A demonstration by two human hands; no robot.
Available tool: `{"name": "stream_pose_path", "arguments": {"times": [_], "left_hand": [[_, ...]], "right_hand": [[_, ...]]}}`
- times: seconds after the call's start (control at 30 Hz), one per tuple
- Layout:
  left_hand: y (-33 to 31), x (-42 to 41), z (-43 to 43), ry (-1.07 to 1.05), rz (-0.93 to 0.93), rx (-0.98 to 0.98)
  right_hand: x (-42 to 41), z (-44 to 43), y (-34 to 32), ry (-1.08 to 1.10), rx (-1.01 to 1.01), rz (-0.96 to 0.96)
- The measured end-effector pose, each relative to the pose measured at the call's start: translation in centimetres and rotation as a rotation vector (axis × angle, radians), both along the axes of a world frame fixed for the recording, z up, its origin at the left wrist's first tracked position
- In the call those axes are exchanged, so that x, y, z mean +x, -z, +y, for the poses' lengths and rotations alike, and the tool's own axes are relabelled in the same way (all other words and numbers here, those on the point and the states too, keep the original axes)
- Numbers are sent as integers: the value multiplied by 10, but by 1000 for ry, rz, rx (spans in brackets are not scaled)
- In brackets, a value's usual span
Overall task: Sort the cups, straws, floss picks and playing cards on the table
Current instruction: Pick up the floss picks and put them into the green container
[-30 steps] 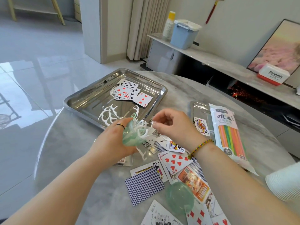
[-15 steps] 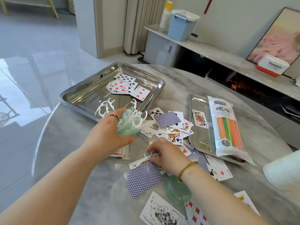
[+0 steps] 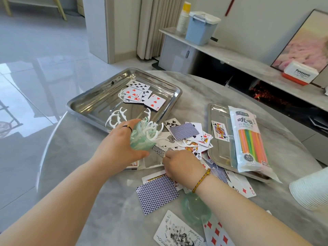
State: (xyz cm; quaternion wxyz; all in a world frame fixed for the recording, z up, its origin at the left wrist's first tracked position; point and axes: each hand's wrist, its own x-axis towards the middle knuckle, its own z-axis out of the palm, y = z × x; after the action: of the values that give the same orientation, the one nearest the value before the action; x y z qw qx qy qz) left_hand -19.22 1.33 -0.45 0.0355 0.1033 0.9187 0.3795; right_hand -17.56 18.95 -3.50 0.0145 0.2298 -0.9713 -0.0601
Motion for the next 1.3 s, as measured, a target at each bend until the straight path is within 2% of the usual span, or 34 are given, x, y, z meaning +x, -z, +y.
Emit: {"name": "stream_pose_path", "arguments": {"times": [0.13, 0.2, 0.3, 0.37, 0.4, 0.43, 0.53, 0.57, 0.63, 0.77, 1.0, 1.13, 1.3], "left_hand": [[-2, -1, -1, -11, 4, -19], [-4, -2, -1, -18, -4, -18], [-3, -1, -1, -12, -3, -24], [-2, 0, 0, 6, 7, -21], [-2, 0, 1, 20, 9, -20], [-2, 2, 3, 34, 11, -23], [-3, 6, 6, 77, 23, -57], [-4, 7, 7, 92, 32, -74], [-4, 8, 9, 118, 49, -107], [-4, 8, 10, 138, 65, -138], [-6, 12, 14, 159, 80, -162], [-3, 9, 10, 124, 69, -133], [-4, 12, 13, 152, 72, -144]], "right_hand": [[5, -1, -5, 16, -130, -12], [3, 9, -12, 208, -266, -25], [6, 20, -31, 472, -764, -251], [7, 24, -45, 491, -1059, -270], [8, 24, -54, 477, -1112, -267], [8, 24, -61, 441, -1068, -234], [8, 20, -81, 330, -666, -121], [8, 17, -86, 298, -549, -117], [8, 10, -93, 262, -454, -176], [4, 6, -103, 260, -449, -289], [1, -2, -107, 164, -401, -255], [-3, 7, -110, 212, -451, -220], [0, 16, -108, 225, -415, -234]]}}
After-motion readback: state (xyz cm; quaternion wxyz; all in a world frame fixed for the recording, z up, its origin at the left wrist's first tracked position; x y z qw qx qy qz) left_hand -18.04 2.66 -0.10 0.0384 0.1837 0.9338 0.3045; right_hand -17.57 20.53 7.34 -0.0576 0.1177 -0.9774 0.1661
